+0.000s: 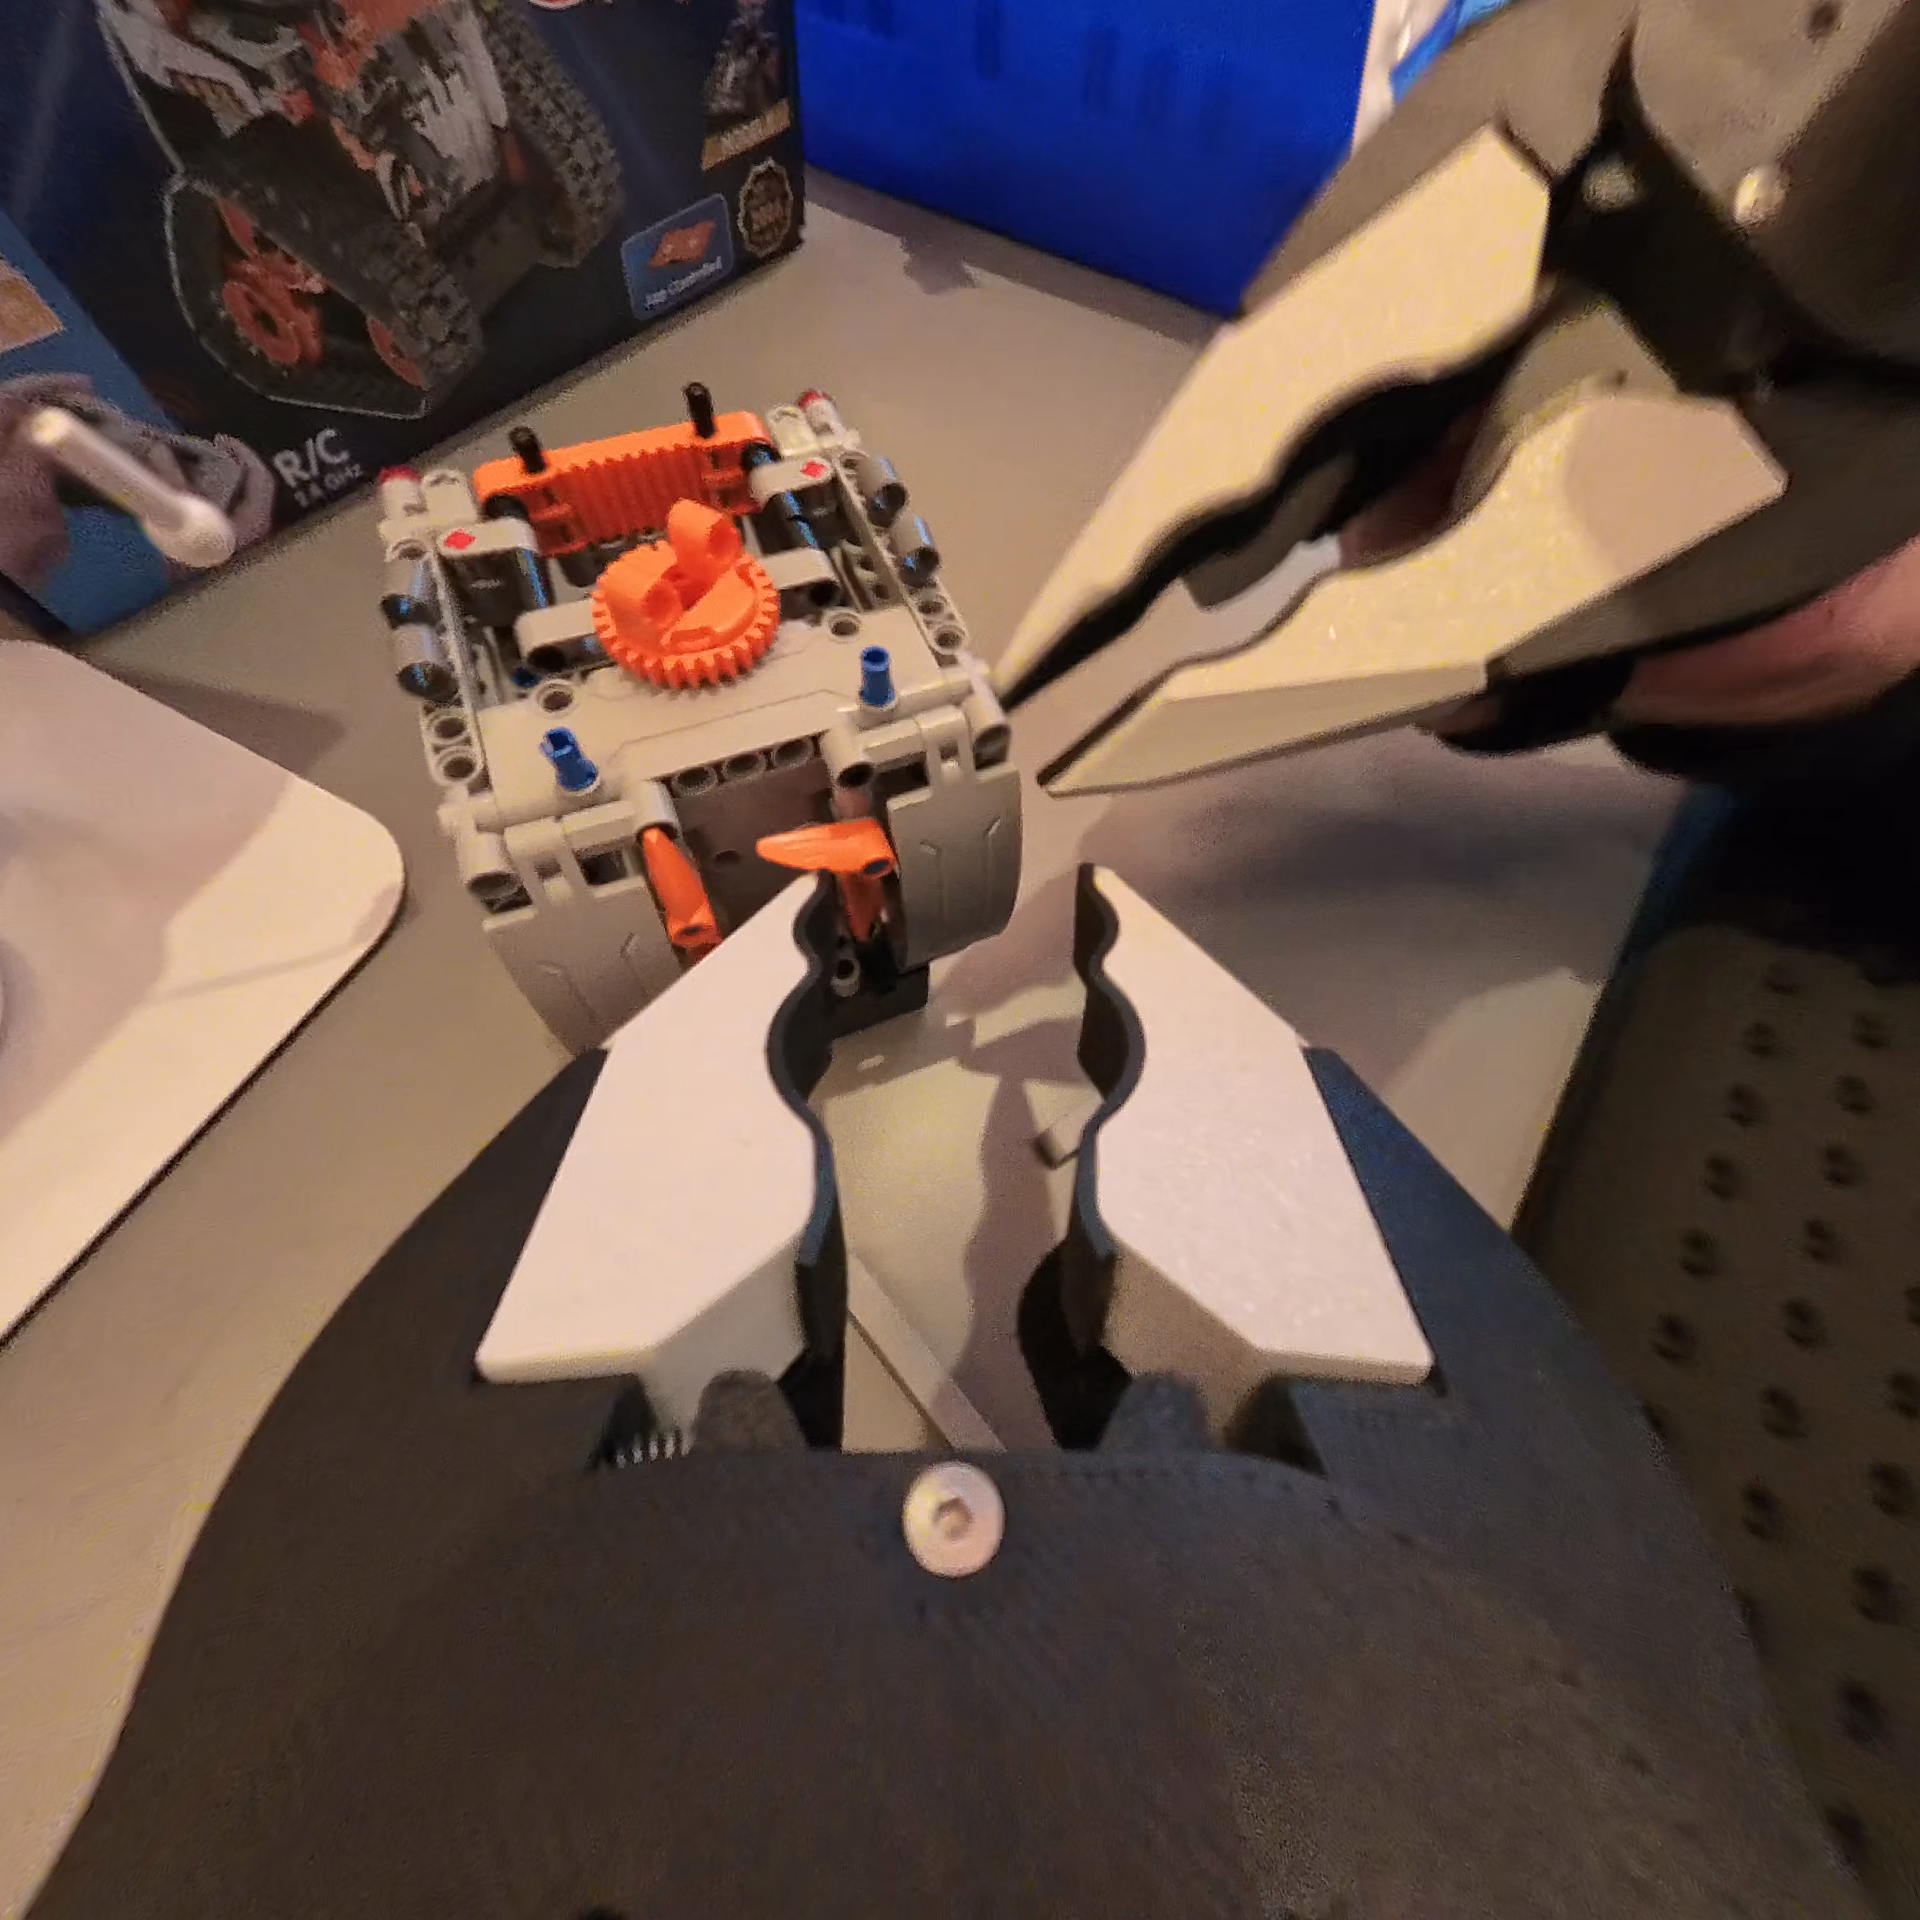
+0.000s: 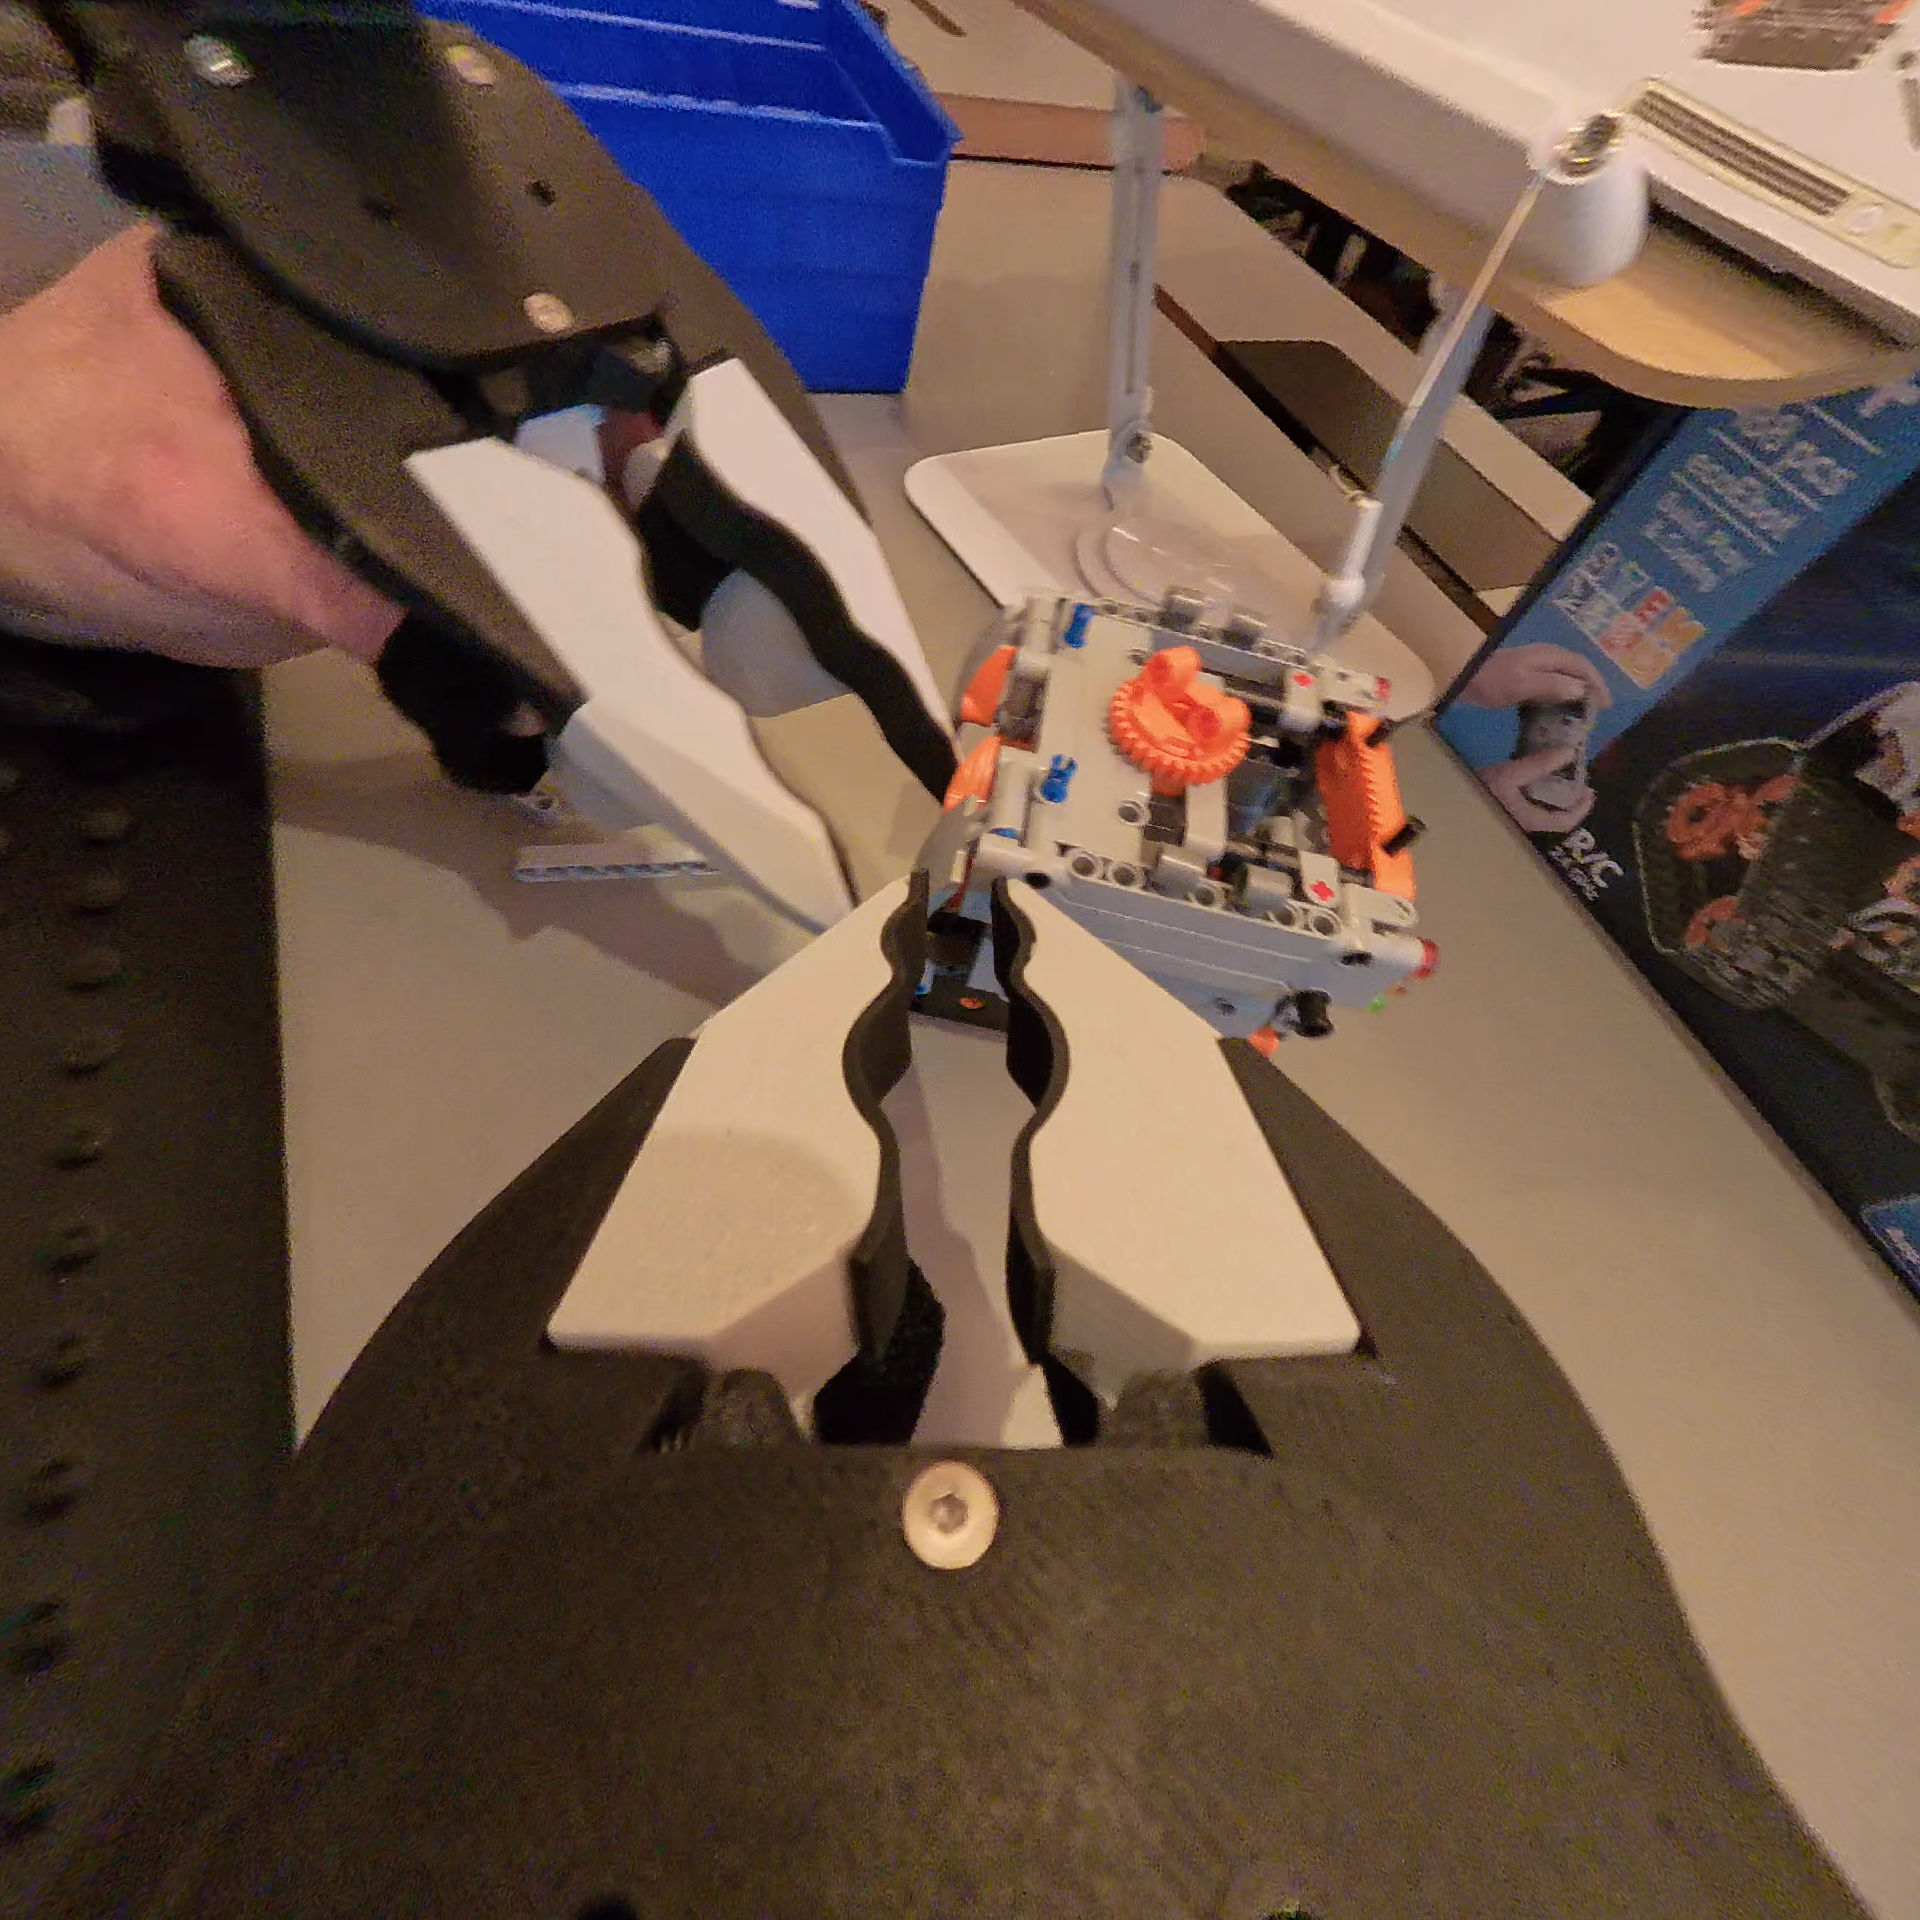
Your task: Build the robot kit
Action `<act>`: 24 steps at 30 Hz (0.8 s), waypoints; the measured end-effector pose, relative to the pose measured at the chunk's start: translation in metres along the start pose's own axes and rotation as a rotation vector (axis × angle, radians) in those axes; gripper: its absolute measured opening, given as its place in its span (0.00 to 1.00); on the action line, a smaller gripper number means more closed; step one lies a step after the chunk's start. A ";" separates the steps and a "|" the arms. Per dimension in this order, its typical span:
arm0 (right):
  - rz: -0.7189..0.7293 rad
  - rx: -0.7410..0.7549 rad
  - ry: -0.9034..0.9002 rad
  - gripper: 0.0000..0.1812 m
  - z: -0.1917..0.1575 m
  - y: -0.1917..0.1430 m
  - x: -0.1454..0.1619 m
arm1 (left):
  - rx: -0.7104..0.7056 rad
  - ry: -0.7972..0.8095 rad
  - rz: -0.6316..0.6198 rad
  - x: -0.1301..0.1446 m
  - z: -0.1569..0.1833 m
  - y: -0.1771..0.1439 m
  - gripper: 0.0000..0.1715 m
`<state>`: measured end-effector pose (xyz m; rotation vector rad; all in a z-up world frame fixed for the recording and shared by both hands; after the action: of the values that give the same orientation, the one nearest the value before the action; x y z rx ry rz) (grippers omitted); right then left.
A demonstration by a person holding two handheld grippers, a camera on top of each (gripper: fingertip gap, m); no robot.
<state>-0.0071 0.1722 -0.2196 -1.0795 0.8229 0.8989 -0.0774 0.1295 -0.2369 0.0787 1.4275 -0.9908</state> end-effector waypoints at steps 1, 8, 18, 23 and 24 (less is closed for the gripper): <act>-0.003 -0.004 -0.007 0.05 -0.003 0.002 -0.001 | 0.022 -0.035 0.026 -0.001 -0.002 -0.003 0.24; 0.099 0.064 -0.036 0.15 0.011 -0.002 -0.018 | 0.033 -0.106 0.134 -0.003 -0.016 -0.012 0.25; 0.033 0.030 -0.035 0.09 0.011 0.019 -0.010 | -0.004 -0.056 0.132 -0.007 -0.020 -0.006 0.22; 0.037 0.031 -0.020 0.06 0.011 0.021 -0.011 | -0.046 0.009 0.116 -0.009 -0.018 -0.005 0.20; 0.041 0.026 -0.011 0.06 0.011 0.021 -0.010 | -0.048 0.019 0.115 -0.010 -0.018 -0.005 0.20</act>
<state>-0.0293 0.1856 -0.2150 -1.0375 0.8483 0.9250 -0.0936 0.1420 -0.2301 0.1335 1.4468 -0.8626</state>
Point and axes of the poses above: each gripper's, where its closed fingertips meet, y out along the fingers, x out of its underside, z = x × y across the jaws, the point moved 5 cm from there along -y, back along the fingers, and after that the axes turned 15 degrees about x, right-handed, at the moved point
